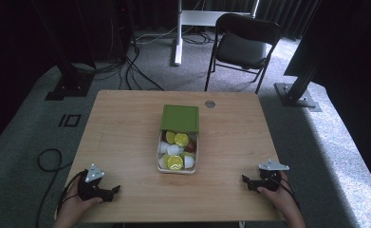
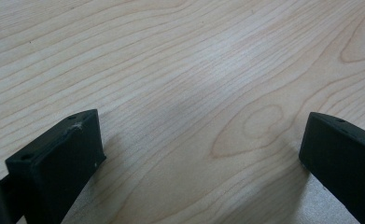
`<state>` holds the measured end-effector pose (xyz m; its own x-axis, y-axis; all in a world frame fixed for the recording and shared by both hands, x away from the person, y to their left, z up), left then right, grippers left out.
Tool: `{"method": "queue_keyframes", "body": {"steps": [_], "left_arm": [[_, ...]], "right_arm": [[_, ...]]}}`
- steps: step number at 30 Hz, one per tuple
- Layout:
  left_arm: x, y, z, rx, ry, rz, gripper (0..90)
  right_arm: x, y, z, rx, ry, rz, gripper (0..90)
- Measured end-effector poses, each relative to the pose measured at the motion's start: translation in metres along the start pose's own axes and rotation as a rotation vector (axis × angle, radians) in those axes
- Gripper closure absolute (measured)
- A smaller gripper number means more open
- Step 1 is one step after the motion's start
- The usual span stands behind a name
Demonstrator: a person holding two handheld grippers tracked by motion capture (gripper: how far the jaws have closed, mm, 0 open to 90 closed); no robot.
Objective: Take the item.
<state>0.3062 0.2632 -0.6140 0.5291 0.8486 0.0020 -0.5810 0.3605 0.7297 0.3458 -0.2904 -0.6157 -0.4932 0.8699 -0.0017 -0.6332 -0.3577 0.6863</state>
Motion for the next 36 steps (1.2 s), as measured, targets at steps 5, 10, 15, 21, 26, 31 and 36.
{"method": "queue_keyframes", "body": {"steps": [5,10,15,21,26,31,36], "left_arm": [[0.0,0.0,0.0,0.0,0.0,0.0,0.6],[0.001,0.0,0.0,-0.003,0.003,-0.005,0.6],[0.0,0.003,0.005,-0.031,0.009,-0.031,0.6],[0.0,0.008,0.013,-0.047,0.01,-0.028,0.7],[-0.001,0.014,0.027,-0.07,-0.002,-0.033,0.7],[-0.004,0.017,0.041,-0.082,-0.031,-0.027,0.7],[-0.01,0.02,0.061,-0.103,-0.066,-0.029,0.7]], "right_arm": [[0.0,0.0,0.0,0.0,0.0,0.0,11.8],[0.0,0.0,0.0,0.0,-0.001,0.0,11.8],[0.0,0.0,0.0,0.0,0.0,0.0,11.8],[0.0,0.0,0.0,0.001,0.0,0.0,11.8],[0.0,0.0,0.0,0.001,-0.001,0.0,11.8],[0.0,0.0,0.0,0.001,-0.001,0.0,11.8],[0.0,0.0,0.0,0.001,0.0,0.0,11.8]]}}
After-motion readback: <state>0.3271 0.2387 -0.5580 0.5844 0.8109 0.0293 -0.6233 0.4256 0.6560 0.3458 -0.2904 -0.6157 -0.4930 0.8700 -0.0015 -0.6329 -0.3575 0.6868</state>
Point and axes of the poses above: each handheld gripper's, and its own axes: y roughly backward along the jaws, z roughly out of its top, x roughly to its left, the point moved 8 cm from there along -y, roughly forward along the jaws, and after that the axes turned 1 degree about y, right-handed, at the moved point
